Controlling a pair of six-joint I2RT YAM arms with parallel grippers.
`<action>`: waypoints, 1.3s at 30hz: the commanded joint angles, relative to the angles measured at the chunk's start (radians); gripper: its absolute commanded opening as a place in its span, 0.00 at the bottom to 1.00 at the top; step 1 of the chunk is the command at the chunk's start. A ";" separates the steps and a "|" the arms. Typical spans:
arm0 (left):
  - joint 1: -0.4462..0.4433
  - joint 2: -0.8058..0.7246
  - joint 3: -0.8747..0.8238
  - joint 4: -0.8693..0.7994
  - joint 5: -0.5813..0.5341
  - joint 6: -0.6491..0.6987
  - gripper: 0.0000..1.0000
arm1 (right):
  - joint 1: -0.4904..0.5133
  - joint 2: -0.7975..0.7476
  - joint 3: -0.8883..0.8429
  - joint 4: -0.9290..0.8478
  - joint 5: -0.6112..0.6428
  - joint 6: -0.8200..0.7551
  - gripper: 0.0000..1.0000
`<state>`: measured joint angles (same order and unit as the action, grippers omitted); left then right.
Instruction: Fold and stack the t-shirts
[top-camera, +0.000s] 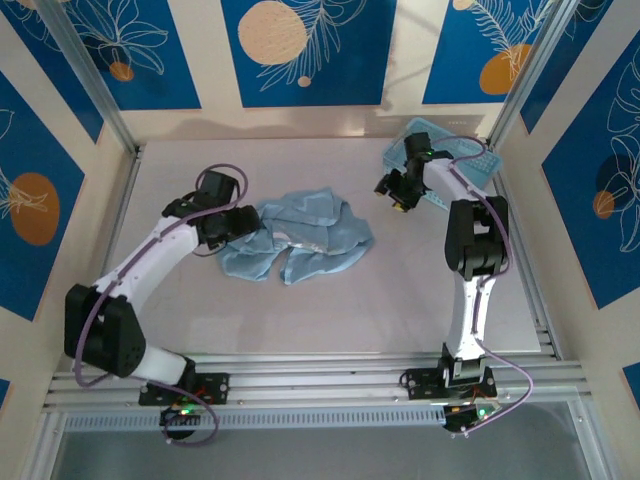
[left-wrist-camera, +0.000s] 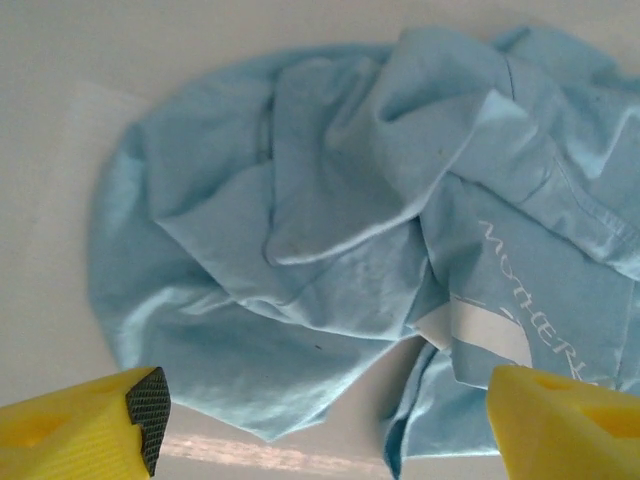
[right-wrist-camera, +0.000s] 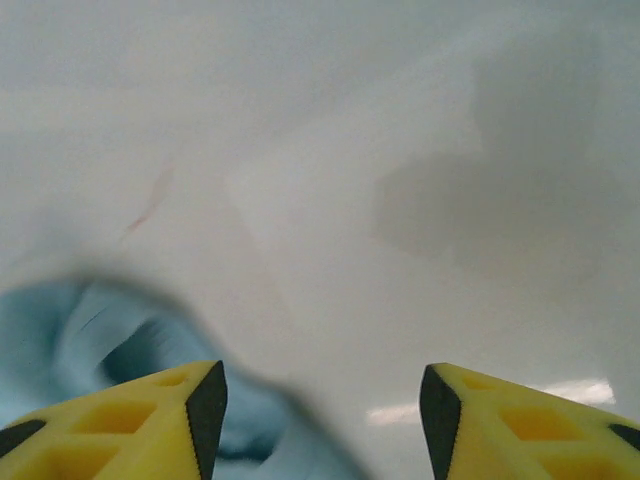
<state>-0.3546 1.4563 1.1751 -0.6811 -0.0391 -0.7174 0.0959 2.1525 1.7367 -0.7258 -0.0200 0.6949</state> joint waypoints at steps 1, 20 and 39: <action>-0.036 0.037 0.076 0.044 0.113 -0.030 0.80 | -0.049 0.040 0.096 -0.072 0.040 0.015 0.54; -0.320 0.562 0.599 -0.087 0.145 -0.580 0.77 | -0.103 -0.025 0.146 -0.064 0.032 -0.035 0.54; -0.276 0.791 0.773 -0.108 -0.039 -0.751 0.48 | -0.141 0.065 0.341 -0.031 0.023 0.000 0.43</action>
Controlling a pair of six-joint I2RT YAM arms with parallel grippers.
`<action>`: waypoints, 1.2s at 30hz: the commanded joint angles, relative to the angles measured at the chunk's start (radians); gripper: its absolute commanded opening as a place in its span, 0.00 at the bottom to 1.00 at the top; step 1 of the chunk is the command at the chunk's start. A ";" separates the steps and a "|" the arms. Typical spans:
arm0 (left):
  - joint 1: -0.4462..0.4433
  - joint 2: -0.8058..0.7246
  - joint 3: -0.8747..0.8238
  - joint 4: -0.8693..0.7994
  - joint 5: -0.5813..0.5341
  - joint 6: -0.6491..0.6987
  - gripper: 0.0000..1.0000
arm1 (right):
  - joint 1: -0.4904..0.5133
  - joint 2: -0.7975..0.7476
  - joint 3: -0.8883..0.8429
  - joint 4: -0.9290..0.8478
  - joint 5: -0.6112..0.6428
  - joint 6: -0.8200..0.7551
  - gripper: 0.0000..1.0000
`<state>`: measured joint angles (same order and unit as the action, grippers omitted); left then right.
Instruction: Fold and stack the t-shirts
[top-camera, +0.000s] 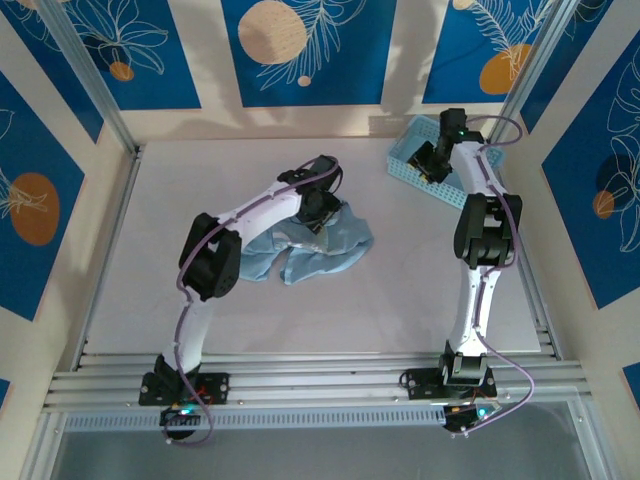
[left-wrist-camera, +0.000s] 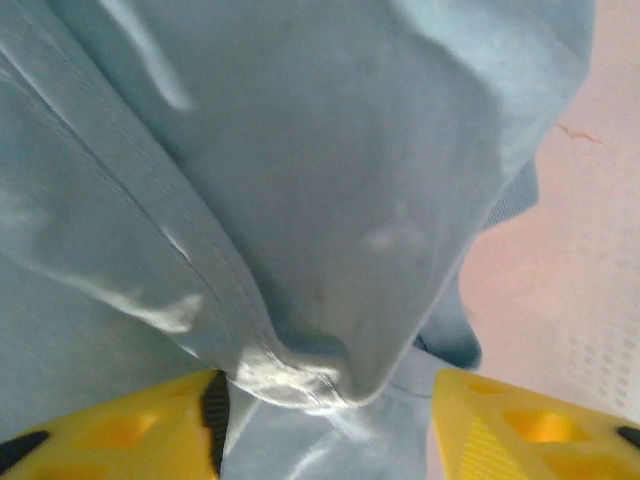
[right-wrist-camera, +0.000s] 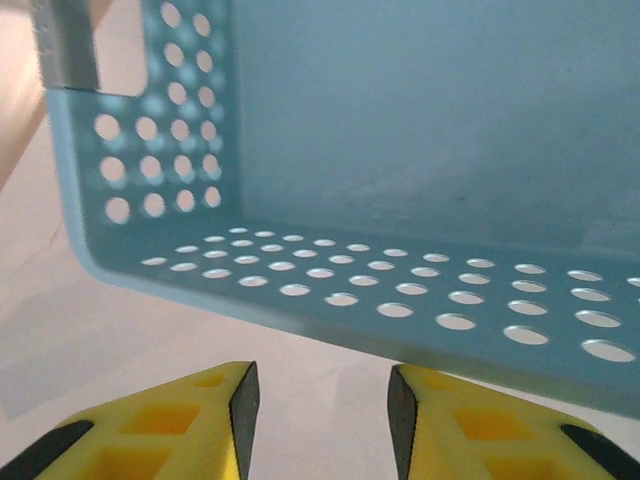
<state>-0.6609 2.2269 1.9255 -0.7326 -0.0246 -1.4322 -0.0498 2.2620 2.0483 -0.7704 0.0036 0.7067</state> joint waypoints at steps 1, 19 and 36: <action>0.041 0.021 0.024 -0.052 -0.052 -0.017 0.41 | 0.015 -0.069 0.016 0.018 -0.004 -0.016 0.44; 0.100 -0.119 0.053 -0.080 0.059 0.327 0.27 | 0.346 -0.306 -0.604 0.068 -0.093 0.208 0.65; -0.014 0.066 0.170 -0.252 -0.004 0.415 0.76 | 0.317 -0.192 -0.531 0.008 -0.080 0.211 0.12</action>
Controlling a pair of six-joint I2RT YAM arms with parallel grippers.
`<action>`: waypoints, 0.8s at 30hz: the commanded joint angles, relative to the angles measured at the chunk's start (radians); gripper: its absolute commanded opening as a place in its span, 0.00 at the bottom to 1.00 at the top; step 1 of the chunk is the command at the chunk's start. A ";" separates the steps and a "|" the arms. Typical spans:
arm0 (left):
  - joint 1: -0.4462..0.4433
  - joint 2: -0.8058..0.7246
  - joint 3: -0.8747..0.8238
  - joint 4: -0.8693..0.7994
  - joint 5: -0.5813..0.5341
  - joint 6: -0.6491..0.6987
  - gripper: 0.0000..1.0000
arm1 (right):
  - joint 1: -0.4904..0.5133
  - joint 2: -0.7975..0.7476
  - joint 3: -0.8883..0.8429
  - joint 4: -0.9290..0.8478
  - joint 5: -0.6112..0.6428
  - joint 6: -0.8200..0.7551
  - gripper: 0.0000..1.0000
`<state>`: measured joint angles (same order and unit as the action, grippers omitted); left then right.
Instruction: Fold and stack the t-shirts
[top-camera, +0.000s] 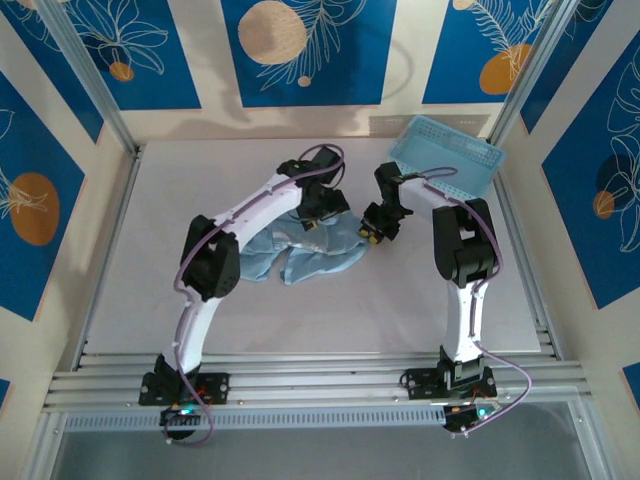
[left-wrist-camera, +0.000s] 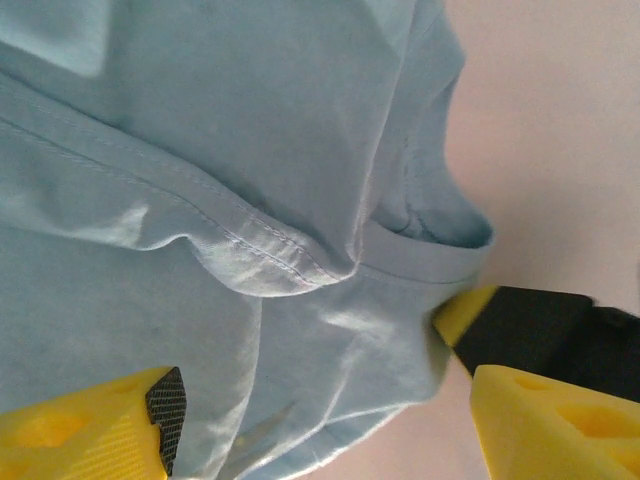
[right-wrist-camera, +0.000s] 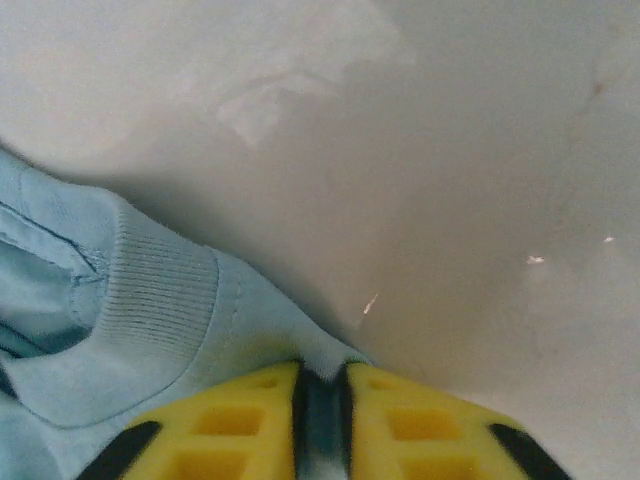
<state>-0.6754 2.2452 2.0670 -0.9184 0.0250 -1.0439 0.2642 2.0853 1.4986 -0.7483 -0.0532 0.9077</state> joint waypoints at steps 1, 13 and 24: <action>0.002 0.059 0.034 -0.055 -0.068 0.021 0.76 | 0.004 -0.025 0.013 -0.011 -0.022 0.012 0.08; 0.073 0.250 0.321 0.003 -0.132 0.007 0.33 | 0.006 -0.183 -0.061 0.019 -0.022 0.020 0.00; 0.137 0.174 0.407 0.140 0.016 0.068 0.00 | -0.130 -0.255 0.181 -0.034 -0.010 -0.079 0.00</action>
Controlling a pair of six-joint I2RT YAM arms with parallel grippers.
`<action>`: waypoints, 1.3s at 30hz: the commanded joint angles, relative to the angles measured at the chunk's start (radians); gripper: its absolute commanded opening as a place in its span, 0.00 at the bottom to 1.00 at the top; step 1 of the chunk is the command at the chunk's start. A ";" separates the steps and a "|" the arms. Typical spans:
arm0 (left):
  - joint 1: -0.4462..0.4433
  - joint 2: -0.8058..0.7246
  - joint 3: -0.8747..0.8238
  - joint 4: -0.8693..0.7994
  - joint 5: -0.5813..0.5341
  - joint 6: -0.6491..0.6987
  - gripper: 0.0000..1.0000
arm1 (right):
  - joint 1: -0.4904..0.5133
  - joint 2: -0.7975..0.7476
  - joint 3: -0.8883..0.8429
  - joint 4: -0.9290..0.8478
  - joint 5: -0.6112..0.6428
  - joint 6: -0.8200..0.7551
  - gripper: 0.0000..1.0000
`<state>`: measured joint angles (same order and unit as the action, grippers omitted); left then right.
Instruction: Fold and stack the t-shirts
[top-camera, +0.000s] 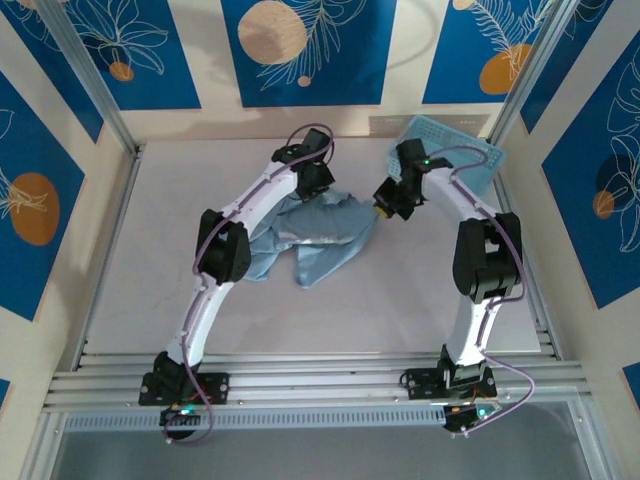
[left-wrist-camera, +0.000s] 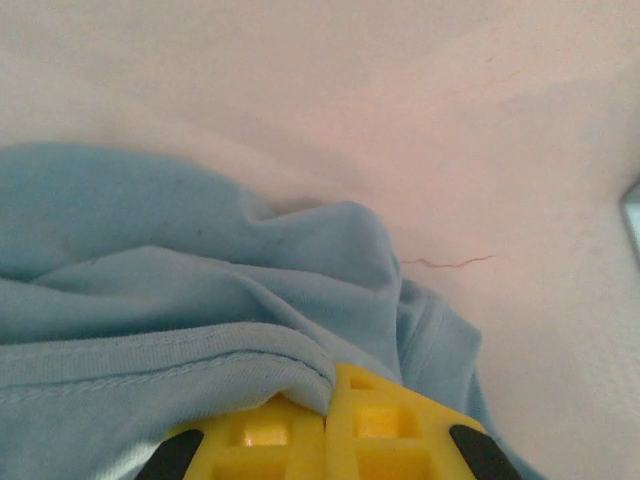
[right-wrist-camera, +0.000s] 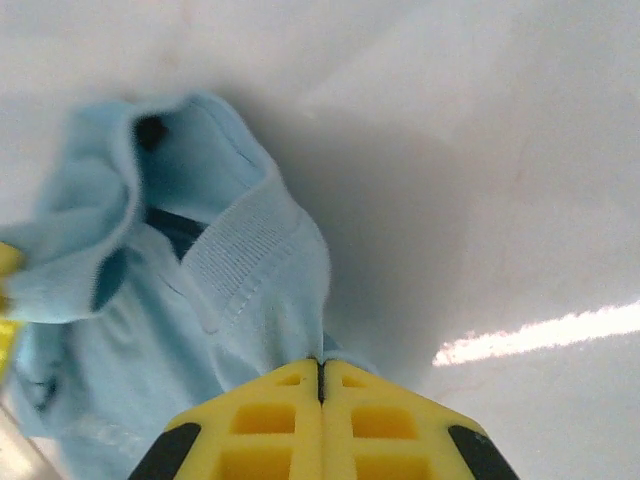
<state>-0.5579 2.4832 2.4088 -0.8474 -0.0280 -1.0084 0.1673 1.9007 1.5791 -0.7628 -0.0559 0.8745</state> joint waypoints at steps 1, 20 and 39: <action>0.028 -0.070 0.094 0.088 0.091 0.034 0.00 | -0.044 -0.081 0.141 -0.019 -0.007 -0.056 0.00; 0.247 -0.273 0.325 0.604 0.365 -0.140 0.00 | 0.001 -0.461 0.387 0.253 -0.051 -0.187 0.00; 0.440 -0.644 -0.596 -0.126 -0.122 0.297 0.72 | 0.547 -0.158 0.017 0.235 -0.427 -0.268 0.61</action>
<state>-0.1108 1.9766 1.9152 -0.9127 -0.0845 -0.7559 0.7898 1.8606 1.5944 -0.5415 -0.4557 0.6083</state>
